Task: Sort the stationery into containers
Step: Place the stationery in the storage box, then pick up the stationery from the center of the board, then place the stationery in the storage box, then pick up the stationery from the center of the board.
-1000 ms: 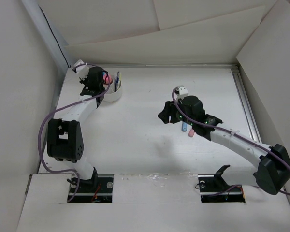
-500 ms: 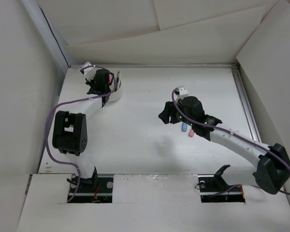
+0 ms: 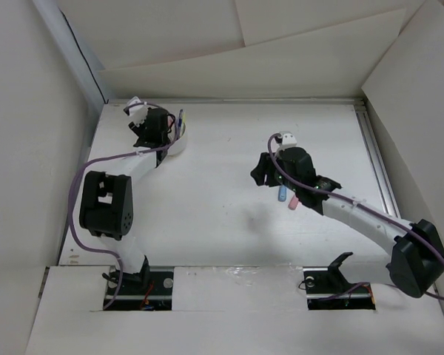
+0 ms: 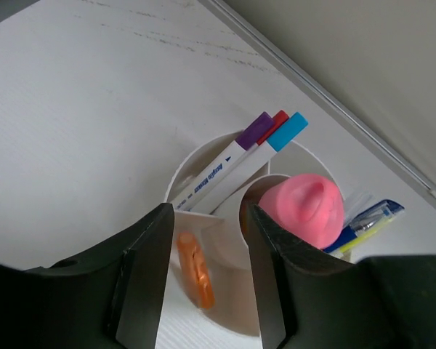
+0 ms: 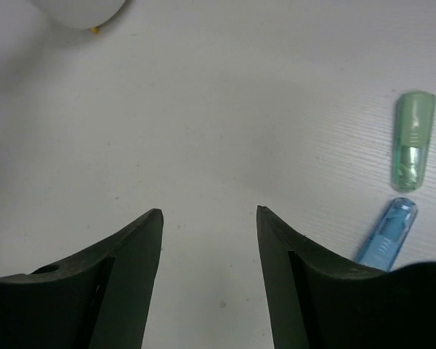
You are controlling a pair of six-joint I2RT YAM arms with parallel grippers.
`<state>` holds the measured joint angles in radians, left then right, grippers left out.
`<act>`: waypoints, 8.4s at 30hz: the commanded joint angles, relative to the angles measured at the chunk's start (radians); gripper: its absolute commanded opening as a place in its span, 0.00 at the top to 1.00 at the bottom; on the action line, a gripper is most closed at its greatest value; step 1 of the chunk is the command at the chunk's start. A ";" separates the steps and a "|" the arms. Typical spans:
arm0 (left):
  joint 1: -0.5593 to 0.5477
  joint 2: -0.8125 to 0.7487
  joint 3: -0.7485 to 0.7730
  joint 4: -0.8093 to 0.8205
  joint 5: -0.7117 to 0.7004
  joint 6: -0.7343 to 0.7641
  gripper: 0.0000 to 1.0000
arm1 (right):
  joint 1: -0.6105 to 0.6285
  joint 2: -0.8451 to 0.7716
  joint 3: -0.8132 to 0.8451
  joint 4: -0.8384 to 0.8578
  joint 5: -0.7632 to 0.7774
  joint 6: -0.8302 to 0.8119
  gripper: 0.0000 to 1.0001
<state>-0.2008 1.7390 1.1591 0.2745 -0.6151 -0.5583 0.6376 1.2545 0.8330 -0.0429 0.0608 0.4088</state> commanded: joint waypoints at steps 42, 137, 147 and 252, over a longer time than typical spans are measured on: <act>-0.356 -0.460 -0.550 0.468 0.624 -0.037 0.65 | -0.274 0.562 0.334 -0.245 0.171 0.090 0.54; -0.244 -0.295 -0.342 0.290 0.500 -0.158 1.00 | 0.112 0.030 0.187 -0.102 -0.049 -0.073 0.36; 0.011 -0.378 -0.282 0.117 0.249 -0.186 1.00 | 0.103 -0.085 -0.044 0.080 0.112 0.005 1.00; -0.293 -0.630 -0.671 0.514 0.844 -0.097 0.57 | -0.130 0.326 0.072 -0.342 0.249 0.343 0.64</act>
<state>-0.5030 1.1545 0.4976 0.7654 0.2302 -0.6598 0.4992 1.5810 0.8688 -0.3676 0.3275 0.7391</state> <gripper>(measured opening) 0.432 0.374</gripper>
